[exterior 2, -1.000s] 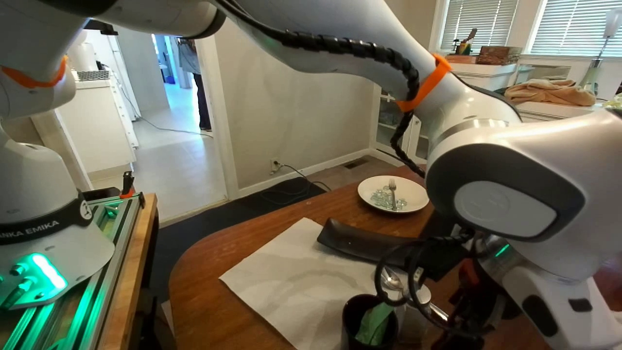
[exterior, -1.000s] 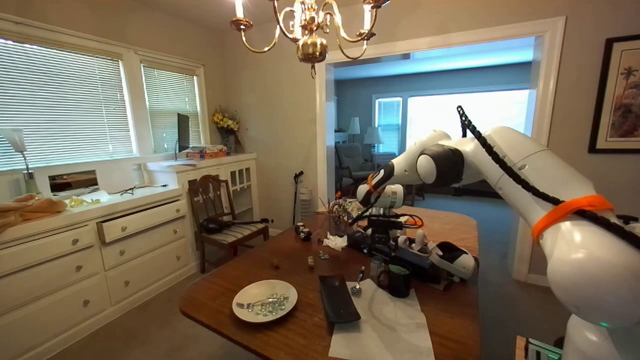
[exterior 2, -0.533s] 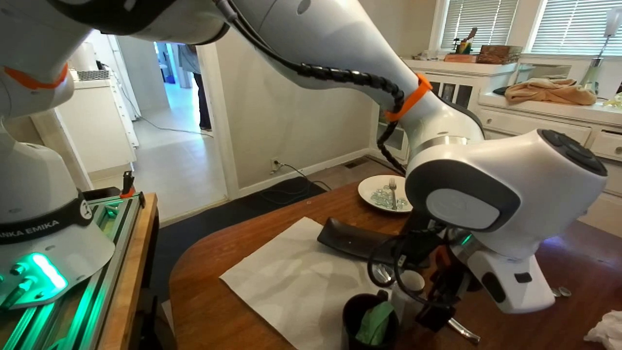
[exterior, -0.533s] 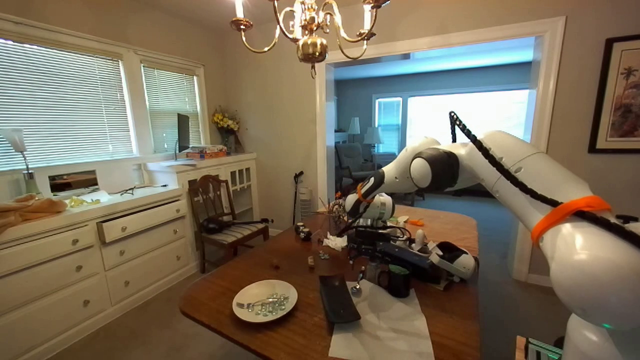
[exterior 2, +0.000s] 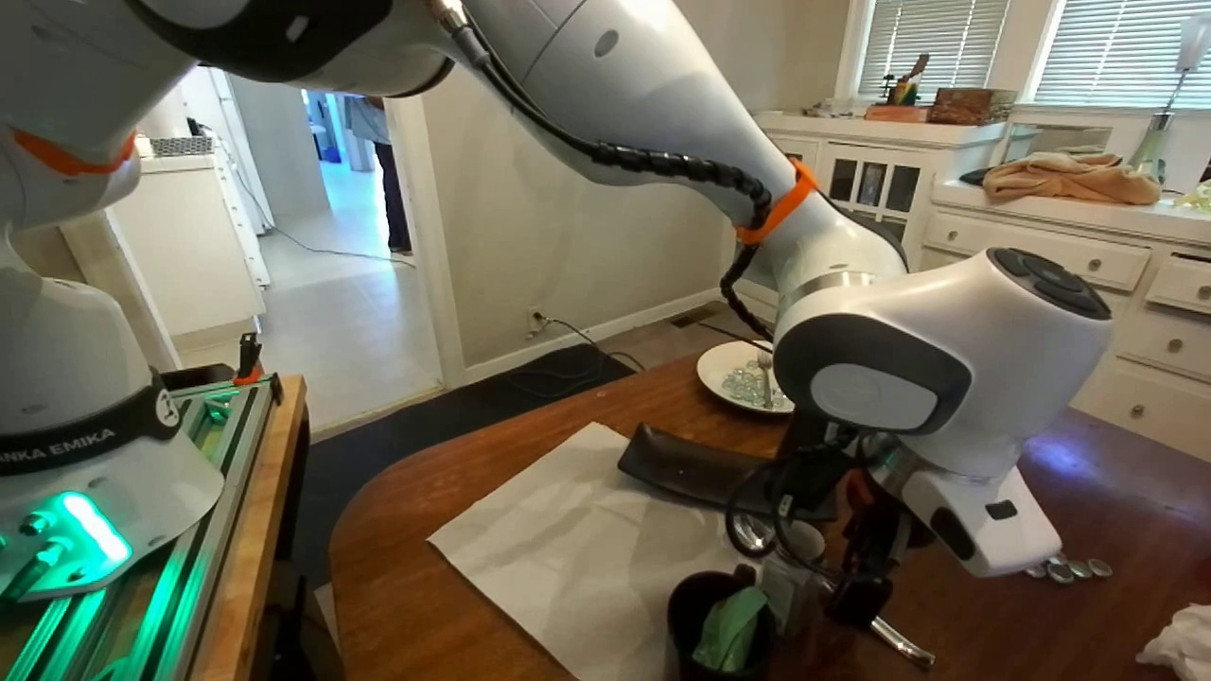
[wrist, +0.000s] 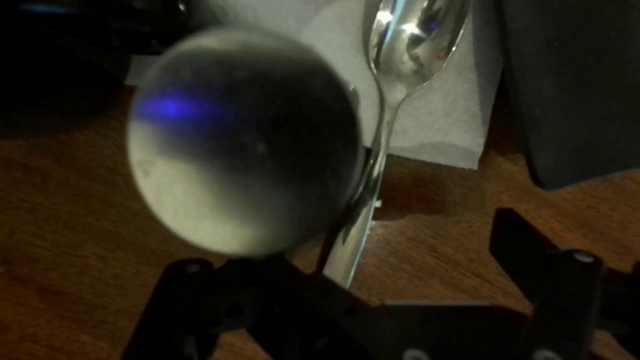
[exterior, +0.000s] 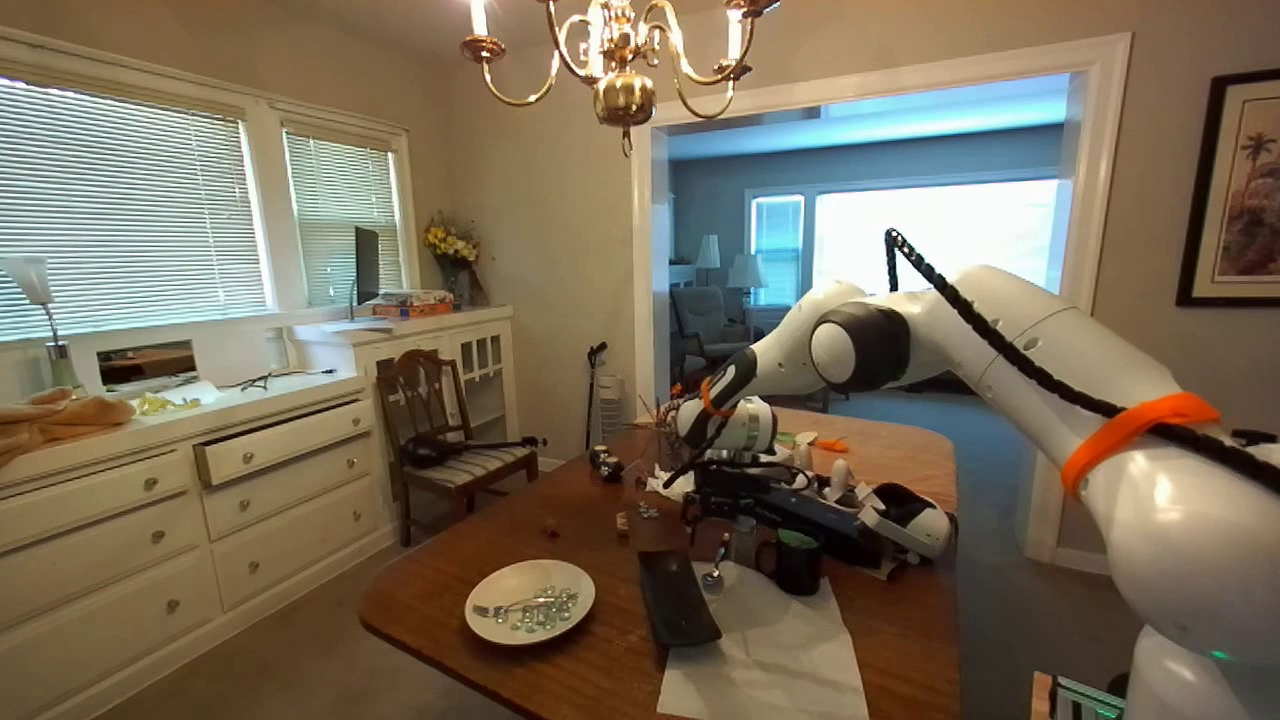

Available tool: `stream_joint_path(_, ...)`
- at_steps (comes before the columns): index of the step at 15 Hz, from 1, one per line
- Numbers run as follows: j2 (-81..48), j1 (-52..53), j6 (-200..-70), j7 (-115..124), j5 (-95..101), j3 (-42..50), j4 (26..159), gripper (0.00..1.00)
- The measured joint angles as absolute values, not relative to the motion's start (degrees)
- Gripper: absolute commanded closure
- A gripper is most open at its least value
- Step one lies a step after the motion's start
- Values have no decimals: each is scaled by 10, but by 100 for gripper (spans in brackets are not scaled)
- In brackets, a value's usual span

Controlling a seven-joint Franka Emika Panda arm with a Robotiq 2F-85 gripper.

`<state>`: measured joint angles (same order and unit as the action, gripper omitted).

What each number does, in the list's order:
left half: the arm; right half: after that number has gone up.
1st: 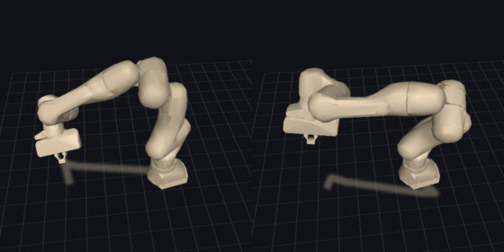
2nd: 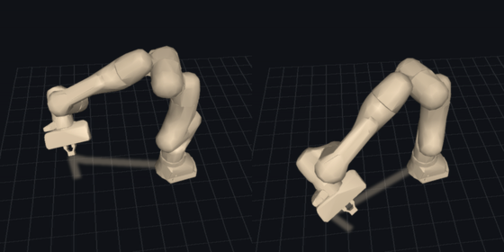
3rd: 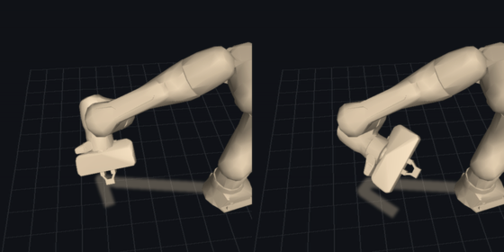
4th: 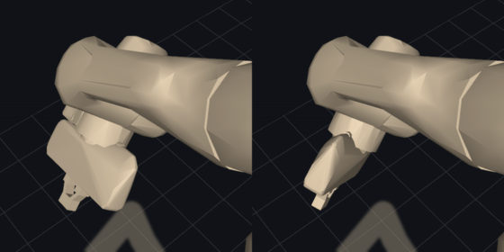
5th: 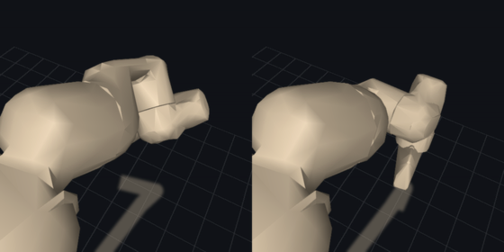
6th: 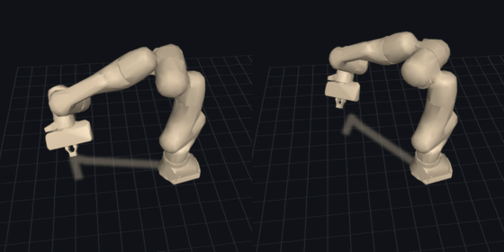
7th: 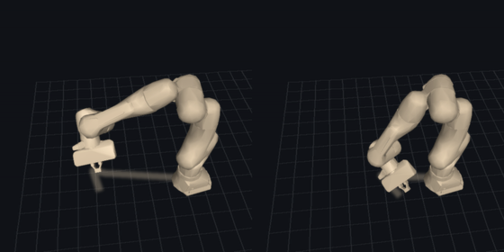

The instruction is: Use the spoon to remove the objects from the white plate

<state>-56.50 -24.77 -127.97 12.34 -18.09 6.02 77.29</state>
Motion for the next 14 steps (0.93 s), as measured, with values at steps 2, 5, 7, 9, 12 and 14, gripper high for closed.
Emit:
stream_joint_path(2, -565, -239, -1296, 123, -175, 70, 773, 0)
stream_joint_path(5, -565, -232, -1321, 123, -169, 90, 782, 1)
stream_joint_path(7, -565, -233, -1338, 123, -168, 102, 791, 3)
stream_joint_path(9, -565, -233, -1361, 125, -168, 111, 802, 9)
stream_joint_path(12, -566, -233, -1395, 130, -168, 117, 817, 12)
stream_joint_path(14, -567, -233, -1408, 131, -168, 117, 823, 8)
